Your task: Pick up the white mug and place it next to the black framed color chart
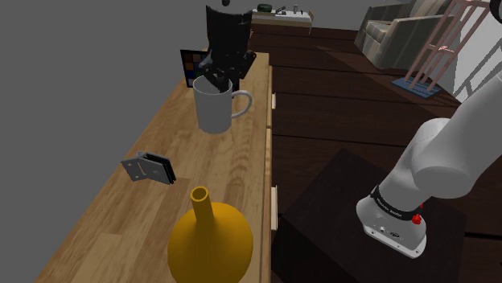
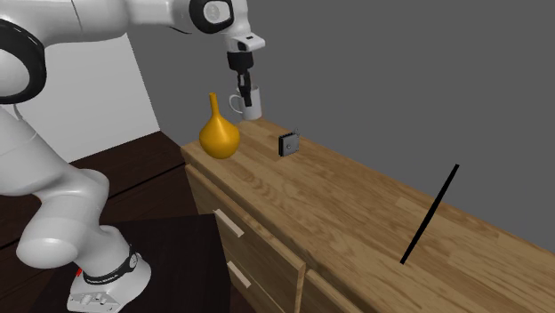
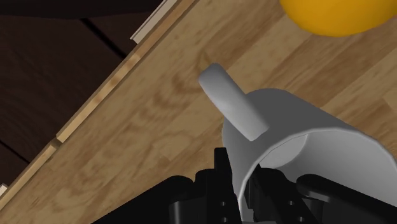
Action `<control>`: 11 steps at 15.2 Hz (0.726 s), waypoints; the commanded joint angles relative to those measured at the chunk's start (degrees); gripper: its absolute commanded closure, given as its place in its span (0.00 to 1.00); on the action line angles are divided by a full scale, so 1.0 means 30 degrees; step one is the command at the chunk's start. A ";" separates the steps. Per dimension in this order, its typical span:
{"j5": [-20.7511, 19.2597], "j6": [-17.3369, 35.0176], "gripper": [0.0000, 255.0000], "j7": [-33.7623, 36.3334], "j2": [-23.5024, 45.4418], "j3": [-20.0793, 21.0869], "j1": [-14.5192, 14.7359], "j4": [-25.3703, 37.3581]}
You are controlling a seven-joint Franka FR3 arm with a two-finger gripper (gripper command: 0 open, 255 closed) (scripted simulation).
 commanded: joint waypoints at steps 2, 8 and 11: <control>-0.0032 -0.0332 1.00 -0.0443 0.0073 -0.0259 -0.0191 0.0400; -0.0416 -0.0265 1.00 -0.2824 0.1090 -0.1607 -0.1288 0.1317; -0.0652 -0.0310 1.00 -0.3925 0.1852 -0.2198 -0.1822 0.2104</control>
